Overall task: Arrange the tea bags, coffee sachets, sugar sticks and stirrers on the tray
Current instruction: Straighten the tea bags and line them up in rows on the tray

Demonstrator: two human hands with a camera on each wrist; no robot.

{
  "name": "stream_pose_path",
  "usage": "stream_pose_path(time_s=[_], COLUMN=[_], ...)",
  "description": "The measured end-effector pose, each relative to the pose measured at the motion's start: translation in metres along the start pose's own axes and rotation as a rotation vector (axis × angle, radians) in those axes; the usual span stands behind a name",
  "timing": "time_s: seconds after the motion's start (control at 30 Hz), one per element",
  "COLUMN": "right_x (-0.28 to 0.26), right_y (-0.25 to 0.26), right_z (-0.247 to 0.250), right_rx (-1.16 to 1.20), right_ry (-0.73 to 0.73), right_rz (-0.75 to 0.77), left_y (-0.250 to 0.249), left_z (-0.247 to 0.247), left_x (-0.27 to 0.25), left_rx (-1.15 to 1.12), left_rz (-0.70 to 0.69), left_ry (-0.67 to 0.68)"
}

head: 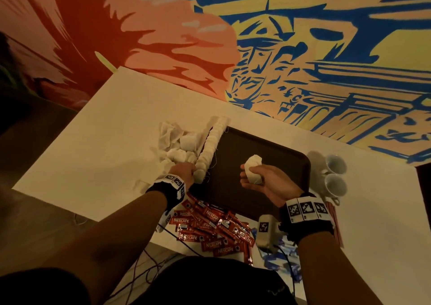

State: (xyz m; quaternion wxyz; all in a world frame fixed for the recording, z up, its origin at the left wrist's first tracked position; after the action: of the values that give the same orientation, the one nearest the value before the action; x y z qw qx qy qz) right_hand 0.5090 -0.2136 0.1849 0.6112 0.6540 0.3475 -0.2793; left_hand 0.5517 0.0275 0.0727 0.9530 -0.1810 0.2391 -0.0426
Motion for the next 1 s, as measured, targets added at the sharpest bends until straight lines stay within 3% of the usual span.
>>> stream_pose_path(time_s=[0.17, 0.37, 0.47, 0.67, 0.87, 1.0], right_x=[-0.001, 0.003, 0.004, 0.003, 0.003, -0.002], right_y=[0.0, 0.001, 0.002, 0.005, 0.007, 0.009], right_z=[0.001, -0.003, -0.007, -0.01, -0.009, -0.01], right_rx=[0.006, 0.022, 0.054, 0.041, -0.026, -0.117], right_ry=[0.0, 0.001, 0.004, 0.025, 0.034, 0.071], right_rz=[0.018, 0.024, 0.039, 0.1, 0.134, 0.163], left_y=[-0.001, -0.004, -0.009, -0.015, -0.018, -0.031], left_z=[0.005, 0.02, 0.015, -0.016, -0.009, 0.009], left_x=[0.004, -0.001, -0.005, -0.014, -0.023, -0.032], left_rx=[0.03, -0.131, -0.161, -0.057, -0.082, -0.191], left_rz=[0.013, 0.025, -0.004, -0.086, -0.083, -0.098], left_ry=[-0.037, -0.155, -0.126, 0.078, 0.054, -0.04])
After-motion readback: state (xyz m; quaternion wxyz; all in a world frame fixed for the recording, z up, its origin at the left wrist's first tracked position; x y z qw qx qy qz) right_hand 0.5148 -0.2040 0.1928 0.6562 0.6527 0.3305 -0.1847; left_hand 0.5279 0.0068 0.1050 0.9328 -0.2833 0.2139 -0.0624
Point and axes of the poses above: each hand's wrist, its own x-axis towards the middle knuckle, its own z-axis out of the back of the hand, y = z × x, the point moved 9 cm from there along x, towards the middle knuckle, and after that the axes turned 6 degrees about -z, right-handed, at the moved point
